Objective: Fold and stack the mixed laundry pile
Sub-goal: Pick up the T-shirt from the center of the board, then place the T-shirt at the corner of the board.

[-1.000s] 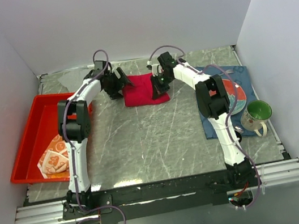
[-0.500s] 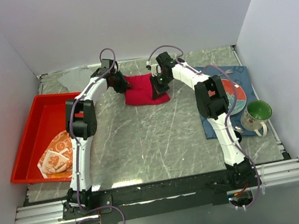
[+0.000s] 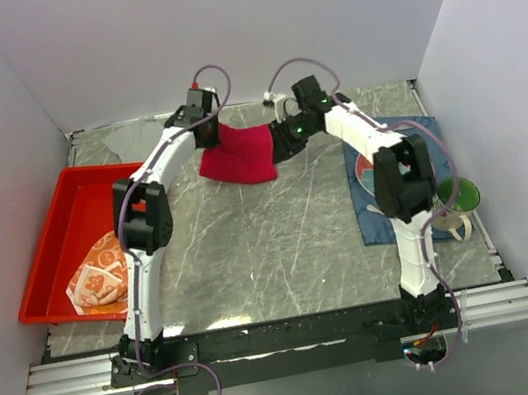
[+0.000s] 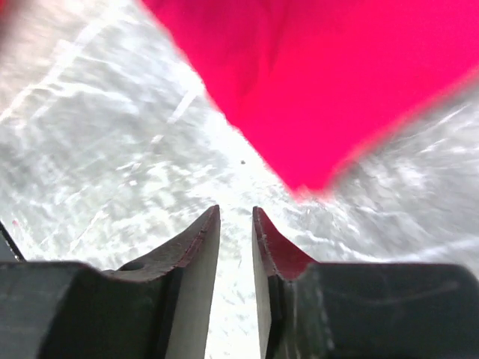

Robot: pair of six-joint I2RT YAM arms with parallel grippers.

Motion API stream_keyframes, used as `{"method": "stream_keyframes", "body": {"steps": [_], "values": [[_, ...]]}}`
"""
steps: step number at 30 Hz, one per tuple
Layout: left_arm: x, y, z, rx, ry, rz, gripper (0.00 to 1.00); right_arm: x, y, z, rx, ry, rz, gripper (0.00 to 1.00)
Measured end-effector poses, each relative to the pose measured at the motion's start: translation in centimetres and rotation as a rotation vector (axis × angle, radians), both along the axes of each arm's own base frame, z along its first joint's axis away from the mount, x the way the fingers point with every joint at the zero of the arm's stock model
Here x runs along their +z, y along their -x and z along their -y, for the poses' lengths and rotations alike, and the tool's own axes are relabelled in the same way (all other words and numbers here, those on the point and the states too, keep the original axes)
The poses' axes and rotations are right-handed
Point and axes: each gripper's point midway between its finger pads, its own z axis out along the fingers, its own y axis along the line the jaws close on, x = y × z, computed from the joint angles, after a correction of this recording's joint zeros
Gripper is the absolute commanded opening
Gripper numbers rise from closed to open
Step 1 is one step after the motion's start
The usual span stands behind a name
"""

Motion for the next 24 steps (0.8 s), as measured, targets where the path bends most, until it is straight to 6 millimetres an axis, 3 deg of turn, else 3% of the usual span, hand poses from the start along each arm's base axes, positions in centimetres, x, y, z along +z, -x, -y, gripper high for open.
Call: {"method": "stream_keyframes", "body": {"steps": [3, 6, 8, 13, 24], "values": [[3.7, -0.8, -2.4, -0.005, -0.105, 0.092, 0.01, 3.8, -0.3, 0.3, 0.020, -0.046, 0.114, 0.34], [7.2, -1.6, -4.8, -0.002, -0.193, 0.175, 0.01, 5.1, -0.9, 0.2, 0.033, -0.072, 0.174, 0.35], [9.0, -2.1, -6.2, 0.006, -0.240, 0.221, 0.01, 4.3, -0.8, 0.3, 0.035, -0.071, 0.167, 0.35], [11.2, -3.4, -9.6, 0.040, -0.315, 0.275, 0.01, 1.6, 0.2, 0.5, 0.035, -0.053, 0.098, 0.35], [14.2, -5.8, -19.4, 0.217, -0.340, 0.349, 0.01, -0.2, 1.3, 0.8, 0.037, -0.042, 0.052, 0.35]]}}
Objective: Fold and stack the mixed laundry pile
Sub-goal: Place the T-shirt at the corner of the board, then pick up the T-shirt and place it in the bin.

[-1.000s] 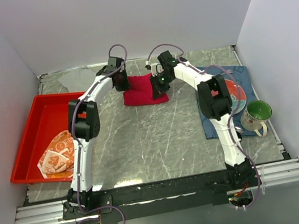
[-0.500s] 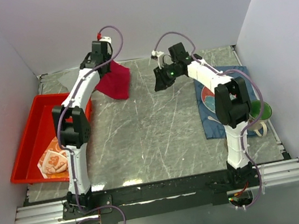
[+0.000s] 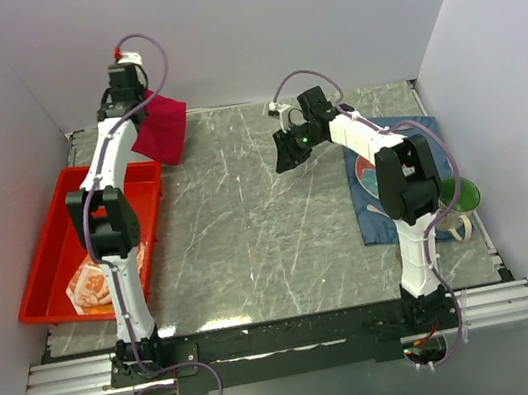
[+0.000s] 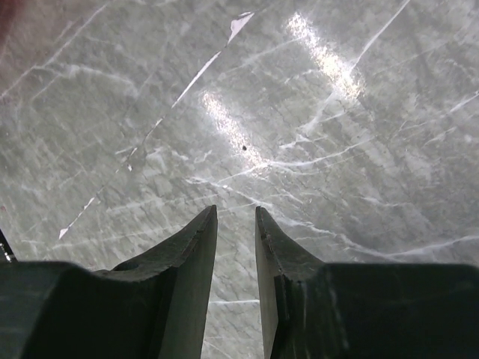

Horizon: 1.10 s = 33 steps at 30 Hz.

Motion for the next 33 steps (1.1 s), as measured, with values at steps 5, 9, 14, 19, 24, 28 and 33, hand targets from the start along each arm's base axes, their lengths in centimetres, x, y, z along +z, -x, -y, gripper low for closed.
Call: {"method": "stream_keyframes", "body": {"steps": [5, 9, 14, 19, 24, 28, 33], "values": [[0.6, -0.9, -3.9, 0.078, 0.031, 0.049, 0.12, -0.6, 0.3, 0.1, 0.001, 0.005, -0.012, 0.35], [-0.3, -1.7, -6.5, 0.142, 0.100, 0.075, 0.71, -1.0, 0.7, 0.3, 0.006, 0.011, -0.022, 0.36], [-2.5, -3.2, -10.2, 0.216, 0.252, 0.108, 1.00, -1.3, 1.0, 0.4, 0.012, 0.016, -0.026, 0.36], [-4.3, -2.7, -15.4, 0.350, 0.462, 0.121, 0.99, -0.6, 1.2, 0.6, 0.019, 0.022, -0.012, 0.37], [-2.9, 1.4, -18.7, 0.397, 0.591, 0.125, 0.97, 0.4, 1.7, 0.9, 0.048, 0.035, 0.019, 0.41], [2.8, 5.4, -17.1, 0.303, 0.642, 0.177, 0.97, 2.1, 1.5, 1.0, 0.110, 0.063, 0.074, 0.54], [10.0, 14.2, -12.5, 0.167, 0.715, 0.282, 0.97, 6.9, -0.1, -0.4, 0.226, 0.070, 0.309, 1.00]]}}
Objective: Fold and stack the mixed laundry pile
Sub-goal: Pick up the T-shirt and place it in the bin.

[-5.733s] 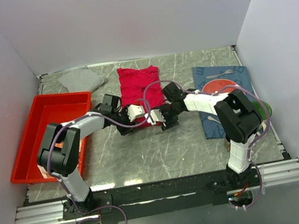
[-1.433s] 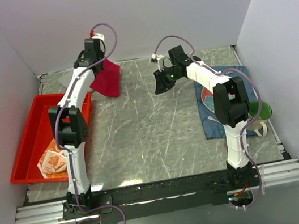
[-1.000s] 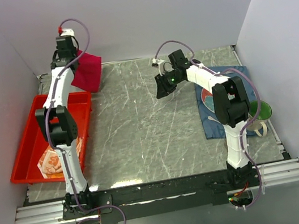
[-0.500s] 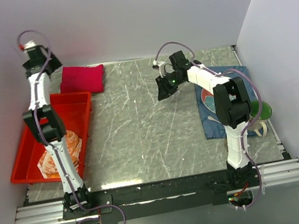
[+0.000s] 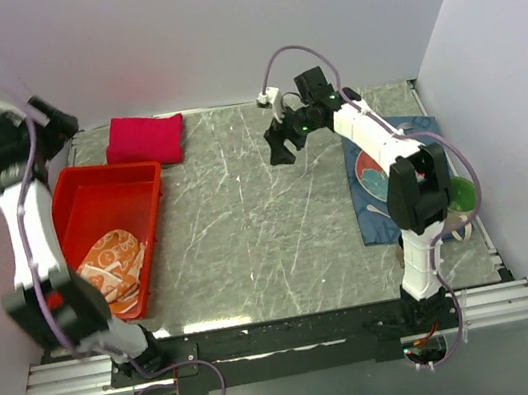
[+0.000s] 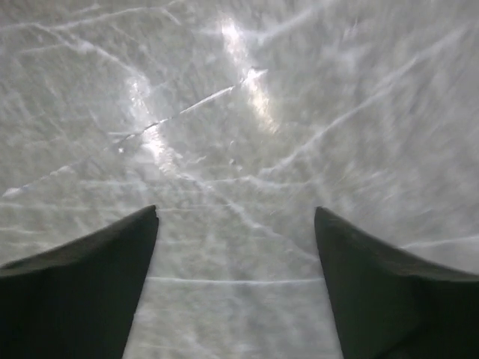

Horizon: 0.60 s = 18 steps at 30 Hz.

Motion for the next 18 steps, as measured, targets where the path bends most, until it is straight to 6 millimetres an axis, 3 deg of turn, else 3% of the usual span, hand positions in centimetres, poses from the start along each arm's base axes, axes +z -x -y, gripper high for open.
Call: {"method": "stream_keyframes", "body": {"steps": [2, 4, 6, 9, 11, 13, 16, 18], "values": [[0.9, 4.1, 0.4, 0.009, 0.055, 0.037, 0.97, 1.5, 0.3, -0.8, 0.045, -0.016, 0.099, 1.00], [-0.6, 7.8, -0.6, 0.067, 0.118, 0.032, 0.97, 2.7, 1.6, -2.0, 0.085, -0.055, 0.127, 0.86], [-4.3, 10.5, -1.5, 0.136, 0.191, -0.033, 0.97, 4.0, 2.3, -3.3, 0.144, -0.093, 0.120, 0.78], [-12.7, 13.1, 0.4, 0.156, 0.325, -0.231, 0.98, 5.2, 2.0, -5.1, 0.215, -0.153, 0.096, 0.78], [-18.6, 15.1, 2.7, 0.158, 0.416, -0.404, 0.98, 3.9, 2.7, -5.6, 0.232, -0.162, 0.048, 0.78], [-22.7, 17.4, 4.7, 0.185, 0.478, -0.566, 0.99, 1.7, 4.3, -5.7, 0.239, -0.157, -0.031, 0.78], [-25.5, 18.8, 5.6, 0.268, 0.468, -0.733, 1.00, -1.5, 7.1, -6.1, 0.251, -0.141, -0.150, 0.78], [-26.5, 18.1, 5.3, 0.328, 0.424, -0.815, 0.99, -3.1, 8.8, -6.3, 0.256, -0.130, -0.217, 0.78]]}}
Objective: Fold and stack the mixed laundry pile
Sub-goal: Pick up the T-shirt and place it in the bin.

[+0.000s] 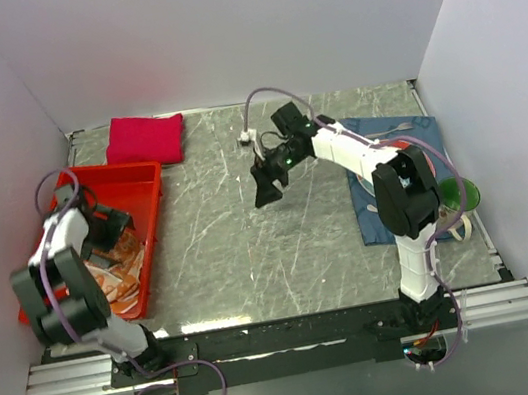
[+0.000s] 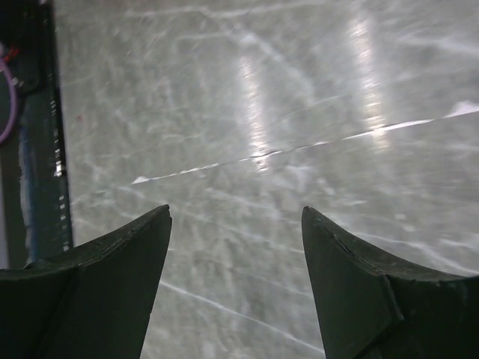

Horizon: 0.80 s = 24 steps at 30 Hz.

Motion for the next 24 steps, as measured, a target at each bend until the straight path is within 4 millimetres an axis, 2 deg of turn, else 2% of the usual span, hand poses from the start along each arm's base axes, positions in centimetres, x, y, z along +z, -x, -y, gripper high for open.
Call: {"method": "stream_keyframes", "body": {"steps": [4, 6, 9, 12, 13, 17, 19, 20, 23, 24], "values": [[-1.5, -3.1, -0.8, 0.024, -0.068, -0.084, 0.99, -1.3, 2.1, -0.1, 0.011, 0.019, -0.050, 0.78], [-2.3, -4.1, -0.9, 0.030, -0.096, -0.115, 0.99, -1.2, 2.6, 0.2, 0.007, 0.020, -0.053, 0.78], [-3.0, -5.0, -1.0, 0.035, -0.136, -0.161, 0.90, -0.5, 3.1, 0.6, 0.005, 0.014, -0.036, 0.78], [-3.2, -5.1, -1.3, 0.037, -0.190, -0.193, 0.34, 0.5, 3.3, 0.7, 0.005, 0.002, -0.012, 0.78], [-3.2, -5.0, -1.4, 0.037, -0.209, -0.200, 0.26, 0.8, 3.4, 0.7, 0.005, -0.003, -0.003, 0.78], [-2.8, -4.6, -1.9, 0.010, -0.266, -0.211, 0.15, 1.1, 3.4, 0.8, 0.006, -0.009, 0.008, 0.78], [-1.7, -4.3, -2.1, -0.008, -0.289, -0.190, 0.08, 1.1, 3.4, 0.8, 0.007, -0.005, 0.009, 0.77], [-0.4, -4.4, -2.1, -0.021, -0.302, -0.157, 0.05, 1.1, 3.5, 0.9, 0.009, -0.003, 0.010, 0.77], [5.1, -5.0, -2.2, -0.053, -0.353, 0.003, 0.01, 1.4, 3.4, 1.0, 0.026, 0.002, 0.030, 0.77], [7.7, -5.3, -2.0, -0.069, -0.373, 0.086, 0.01, 1.6, 3.4, 1.0, 0.033, 0.003, 0.043, 0.78]]}}
